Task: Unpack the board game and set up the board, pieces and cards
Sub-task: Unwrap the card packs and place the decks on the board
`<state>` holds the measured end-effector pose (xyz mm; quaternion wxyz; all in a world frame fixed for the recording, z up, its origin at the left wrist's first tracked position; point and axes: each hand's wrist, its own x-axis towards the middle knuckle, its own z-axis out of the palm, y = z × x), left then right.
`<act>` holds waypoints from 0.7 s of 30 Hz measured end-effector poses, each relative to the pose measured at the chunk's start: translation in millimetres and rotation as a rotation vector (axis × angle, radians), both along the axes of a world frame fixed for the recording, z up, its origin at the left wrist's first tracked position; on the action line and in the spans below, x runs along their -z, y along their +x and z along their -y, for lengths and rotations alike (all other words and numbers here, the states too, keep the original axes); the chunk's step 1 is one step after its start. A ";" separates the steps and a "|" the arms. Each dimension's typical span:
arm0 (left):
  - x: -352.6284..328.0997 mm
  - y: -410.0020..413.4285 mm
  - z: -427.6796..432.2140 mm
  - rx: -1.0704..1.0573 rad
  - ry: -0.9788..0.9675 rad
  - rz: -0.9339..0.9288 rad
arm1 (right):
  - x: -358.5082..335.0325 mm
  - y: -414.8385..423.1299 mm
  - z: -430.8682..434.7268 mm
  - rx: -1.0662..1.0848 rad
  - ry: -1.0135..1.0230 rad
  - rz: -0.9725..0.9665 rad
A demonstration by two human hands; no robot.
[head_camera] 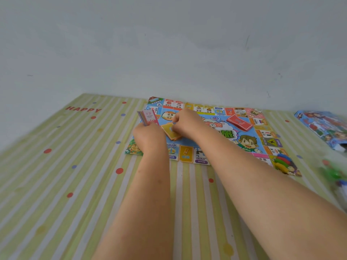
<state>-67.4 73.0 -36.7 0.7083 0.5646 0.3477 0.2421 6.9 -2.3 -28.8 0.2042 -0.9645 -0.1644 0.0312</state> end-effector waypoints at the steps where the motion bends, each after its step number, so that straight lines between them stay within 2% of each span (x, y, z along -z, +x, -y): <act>1: 0.7 1.1 -0.4 -0.011 0.014 0.016 | -0.9 -0.9 0.0 -0.001 -0.016 0.007; 8: 2.9 3.5 -1.9 -0.008 0.060 0.023 | -5.3 -15.2 1.1 -0.042 -0.030 0.012; 15: 6.3 12.1 -8.8 -0.045 -0.025 -0.051 | -11.3 -23.1 1.0 -0.064 -0.153 0.002; 21: 5.7 10.7 -1.9 -0.005 0.030 -0.006 | -15.8 -28.6 17.7 -0.070 -0.005 0.053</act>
